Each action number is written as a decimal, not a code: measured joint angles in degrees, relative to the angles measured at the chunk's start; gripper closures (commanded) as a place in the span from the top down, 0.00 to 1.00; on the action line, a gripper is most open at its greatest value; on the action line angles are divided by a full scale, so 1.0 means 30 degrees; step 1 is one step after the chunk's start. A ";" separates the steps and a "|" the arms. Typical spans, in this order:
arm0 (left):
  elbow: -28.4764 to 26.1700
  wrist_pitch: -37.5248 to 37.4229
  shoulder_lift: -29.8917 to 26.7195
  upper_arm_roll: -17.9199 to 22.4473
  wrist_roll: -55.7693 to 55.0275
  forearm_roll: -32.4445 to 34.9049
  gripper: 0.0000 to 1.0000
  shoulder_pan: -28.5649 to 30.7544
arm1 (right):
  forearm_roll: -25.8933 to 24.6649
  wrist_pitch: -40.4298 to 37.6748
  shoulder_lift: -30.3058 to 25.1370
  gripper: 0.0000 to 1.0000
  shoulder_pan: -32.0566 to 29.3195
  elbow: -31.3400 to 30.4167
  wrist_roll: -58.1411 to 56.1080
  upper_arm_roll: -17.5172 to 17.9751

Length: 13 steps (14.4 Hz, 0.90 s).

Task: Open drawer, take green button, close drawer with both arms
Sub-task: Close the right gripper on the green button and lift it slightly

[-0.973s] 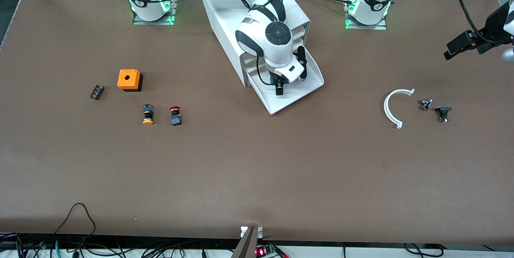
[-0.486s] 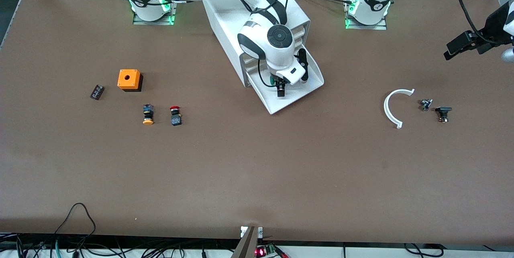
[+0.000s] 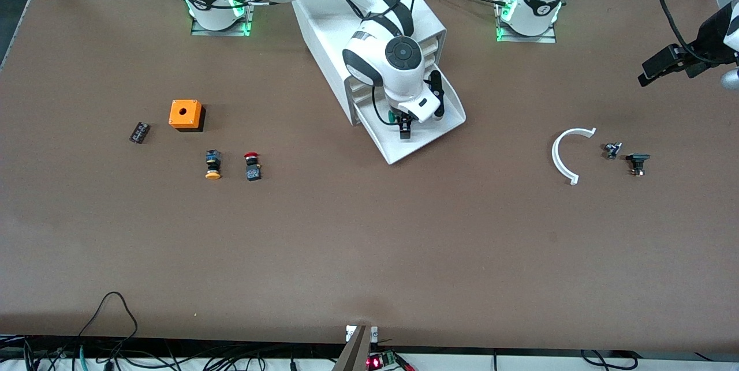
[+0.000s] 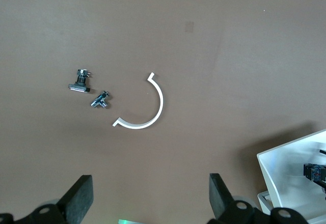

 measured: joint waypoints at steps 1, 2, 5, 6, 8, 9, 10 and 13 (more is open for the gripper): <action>0.0000 0.0000 0.0000 0.0000 0.0000 0.0000 1.00 0.0000 | 0.0000 0.0000 0.0000 0.70 0.0000 0.0001 0.0000 0.0000; 0.0000 0.0000 0.0000 0.0000 0.0000 0.0000 1.00 0.0000 | -0.0001 0.0000 0.0006 0.62 0.0003 0.0000 0.0000 0.0000; 0.0000 0.0000 0.0000 0.0000 0.0000 0.0000 1.00 0.0000 | -0.0033 0.0001 0.0020 0.46 0.0041 0.0001 0.0000 -0.0002; 0.0000 0.0000 0.0000 0.0000 0.0000 0.0000 1.00 0.0000 | -0.0108 0.0016 0.0018 0.42 0.0069 0.0017 0.0000 -0.0002; 0.0000 0.0000 0.0000 0.0000 -0.0001 0.0000 1.00 0.0000 | -0.0200 0.0015 0.0019 0.35 0.0159 0.0066 0.0000 -0.0002; 0.0000 0.0000 0.0001 0.0000 -0.0001 0.0000 1.00 0.0000 | -0.0345 0.0014 0.0018 0.32 0.0234 0.0080 0.0000 -0.0002; 0.0000 0.0000 0.0000 0.0000 -0.0001 0.0000 1.00 0.0000 | -0.0461 0.0013 0.0019 0.31 0.0306 0.0094 0.0000 -0.0001; 0.0001 0.0043 0.0045 -0.0005 -0.0001 0.0000 1.00 0.0000 | -0.0485 0.0013 0.0019 0.28 0.0428 0.0131 0.0000 -0.0001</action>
